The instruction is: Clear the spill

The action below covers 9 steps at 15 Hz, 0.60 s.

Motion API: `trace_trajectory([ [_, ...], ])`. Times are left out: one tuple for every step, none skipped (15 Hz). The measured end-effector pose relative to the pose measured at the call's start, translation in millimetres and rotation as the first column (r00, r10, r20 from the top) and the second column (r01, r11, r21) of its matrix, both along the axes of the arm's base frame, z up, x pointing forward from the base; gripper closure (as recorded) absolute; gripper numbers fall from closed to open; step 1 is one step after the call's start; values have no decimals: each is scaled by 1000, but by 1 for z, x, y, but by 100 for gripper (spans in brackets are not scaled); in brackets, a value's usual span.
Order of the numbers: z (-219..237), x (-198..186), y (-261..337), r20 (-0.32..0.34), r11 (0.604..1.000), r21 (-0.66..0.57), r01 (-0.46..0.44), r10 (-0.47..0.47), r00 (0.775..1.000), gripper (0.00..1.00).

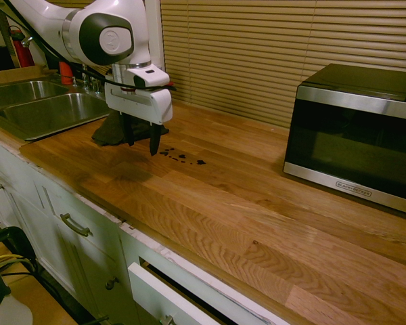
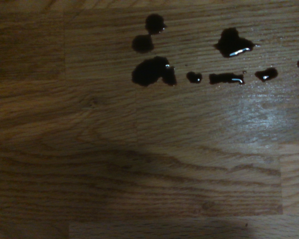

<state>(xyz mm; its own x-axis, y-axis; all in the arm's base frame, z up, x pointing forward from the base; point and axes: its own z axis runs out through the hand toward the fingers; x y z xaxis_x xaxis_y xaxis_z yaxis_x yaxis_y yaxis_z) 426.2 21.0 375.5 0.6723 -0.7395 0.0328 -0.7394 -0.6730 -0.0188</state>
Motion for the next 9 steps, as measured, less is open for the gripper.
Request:
trace_trajectory([
  [0, 0, 0, 0, 1000, 2, 1, -1, 1000, 0],
  [0, 1, 1, 11, 1000, 5, 3, -3, 1000, 0],
  [1, 3, 3, 29, 1000, 6, -1, 0, 1000, 0],
  [3, 5, 6, 43, 1000, 8, -6, 6, 999, 0],
  [4, 7, 11, 55, 1000, 14, -12, 11, 998, 0],
  [7, 9, 18, 65, 1000, 24, -17, 15, 998, 0],
  [11, 12, 26, 81, 999, 35, -26, 23, 996, 0],
  [16, 16, 37, 95, 998, 42, -37, 32, 995, 0],
  [22, 19, 50, 109, 998, 49, -48, 42, 993, 0],
])
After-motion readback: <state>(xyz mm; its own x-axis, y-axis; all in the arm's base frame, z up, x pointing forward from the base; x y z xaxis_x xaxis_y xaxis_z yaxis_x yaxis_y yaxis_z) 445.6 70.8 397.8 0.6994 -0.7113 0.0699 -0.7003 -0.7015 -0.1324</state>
